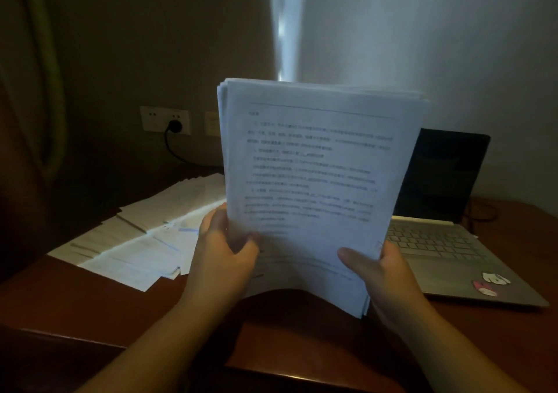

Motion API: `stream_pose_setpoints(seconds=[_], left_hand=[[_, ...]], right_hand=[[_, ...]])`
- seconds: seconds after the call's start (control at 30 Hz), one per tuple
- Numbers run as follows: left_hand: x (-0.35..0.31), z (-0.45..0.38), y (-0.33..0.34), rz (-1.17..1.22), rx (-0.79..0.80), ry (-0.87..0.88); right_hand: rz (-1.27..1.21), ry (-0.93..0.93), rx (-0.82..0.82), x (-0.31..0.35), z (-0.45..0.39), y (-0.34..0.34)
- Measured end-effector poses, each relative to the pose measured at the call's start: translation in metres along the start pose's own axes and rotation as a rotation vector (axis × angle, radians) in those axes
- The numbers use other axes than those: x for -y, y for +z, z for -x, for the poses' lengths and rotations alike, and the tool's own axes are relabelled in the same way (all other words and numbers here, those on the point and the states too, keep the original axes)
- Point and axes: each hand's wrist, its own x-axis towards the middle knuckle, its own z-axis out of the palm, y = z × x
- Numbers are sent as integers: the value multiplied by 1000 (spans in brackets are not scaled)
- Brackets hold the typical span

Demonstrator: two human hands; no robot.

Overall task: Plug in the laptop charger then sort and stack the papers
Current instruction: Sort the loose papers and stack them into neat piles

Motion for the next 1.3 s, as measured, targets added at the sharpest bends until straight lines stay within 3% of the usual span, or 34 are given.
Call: stream_pose_setpoints(seconds=[0.2, 0.6, 0.8, 0.93, 1.07, 1.23, 1.3], left_hand=[[-2, -11, -5, 314, 25, -173], [-4, -11, -2, 134, 126, 4], [-28, -37, -18, 283, 151, 17], [-26, -37, -11, 295, 74, 45], [-26, -29, -4, 328, 46, 55], [-27, -26, -3, 323, 34, 57], [-28, -25, -2, 333, 19, 63]], right_hand=[[-40, 2, 40, -2, -1, -3], [84, 23, 40, -5, -5, -5], [5, 51, 87, -4, -2, -4], [71, 47, 88, 0, -3, -6], [64, -152, 64, 31, -4, -9], [169, -547, -124, 93, -11, -6], [199, -626, -152, 112, -16, -3]])
